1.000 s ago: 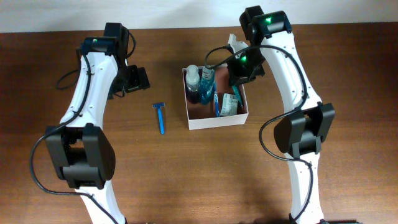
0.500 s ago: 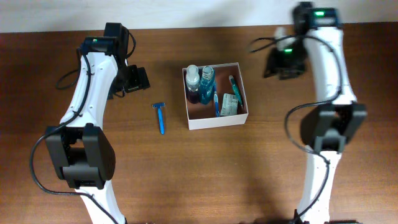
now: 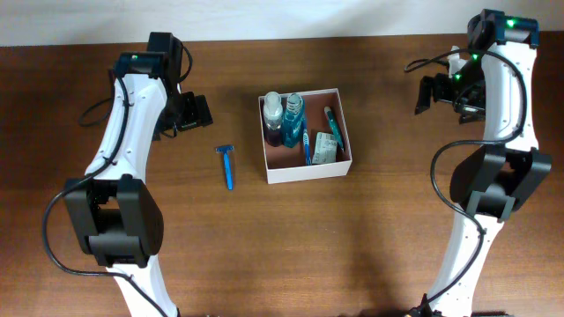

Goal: Pack container
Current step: 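Release the toothbrush and raise the right gripper away to the right, then move the left gripper down over the blue razor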

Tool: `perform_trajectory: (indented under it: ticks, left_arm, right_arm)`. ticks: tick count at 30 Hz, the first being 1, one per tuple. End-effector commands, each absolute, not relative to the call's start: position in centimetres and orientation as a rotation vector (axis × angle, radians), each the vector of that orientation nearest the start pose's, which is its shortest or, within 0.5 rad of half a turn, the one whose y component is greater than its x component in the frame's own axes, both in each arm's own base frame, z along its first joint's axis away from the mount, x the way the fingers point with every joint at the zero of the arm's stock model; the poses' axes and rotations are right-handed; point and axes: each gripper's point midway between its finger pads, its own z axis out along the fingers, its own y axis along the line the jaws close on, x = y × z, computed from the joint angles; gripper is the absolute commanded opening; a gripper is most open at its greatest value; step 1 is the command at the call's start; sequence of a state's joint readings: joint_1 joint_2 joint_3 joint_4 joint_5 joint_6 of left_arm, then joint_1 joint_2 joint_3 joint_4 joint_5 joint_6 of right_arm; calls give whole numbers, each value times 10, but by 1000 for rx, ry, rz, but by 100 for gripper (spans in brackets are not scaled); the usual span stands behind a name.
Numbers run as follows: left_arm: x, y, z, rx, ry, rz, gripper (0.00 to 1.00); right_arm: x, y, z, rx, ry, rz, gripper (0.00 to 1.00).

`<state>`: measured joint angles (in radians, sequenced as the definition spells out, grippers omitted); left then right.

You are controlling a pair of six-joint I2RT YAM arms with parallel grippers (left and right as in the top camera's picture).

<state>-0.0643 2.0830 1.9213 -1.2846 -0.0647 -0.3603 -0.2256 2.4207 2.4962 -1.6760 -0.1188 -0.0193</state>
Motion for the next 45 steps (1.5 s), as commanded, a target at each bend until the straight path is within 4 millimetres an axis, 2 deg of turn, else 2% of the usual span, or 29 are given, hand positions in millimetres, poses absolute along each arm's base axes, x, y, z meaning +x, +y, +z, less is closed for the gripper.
perform_trajectory:
  ticks: [1,7,10,20,24,26,31,40,42,45]
  left_arm:
    - [431,-15,125,-458,2954,66,99]
    - [432,-15,125,-457,2952,65,99]
    - [441,-15,127,-454,2915,52,99]
    - [450,-22,128,-447,2885,-13,99]
    - [445,-48,129,-428,2926,-226,99]
    - [442,-55,129,-420,2939,-272,99]
    - [432,-65,127,-345,2982,-226,99]
    - [401,-88,120,-179,3078,25,99]
    - [397,-89,115,-179,3085,61,99]
    - [390,-87,101,-269,3108,69,99]
  right_arm:
    - [439,-97,132,363,3112,134,99]
    - [439,-97,132,363,3111,133,99]
    - [439,-97,132,364,3111,133,99]
    - [441,-98,132,363,3104,131,99]
    - [441,-98,132,363,3104,131,99]
    - [441,-98,132,363,3104,131,99]
    - [441,-98,132,363,3104,131,99]
    - [441,-98,132,363,3104,131,99]
    - [441,-98,132,363,3104,131,99]
    - [441,-98,132,363,3104,131,99]
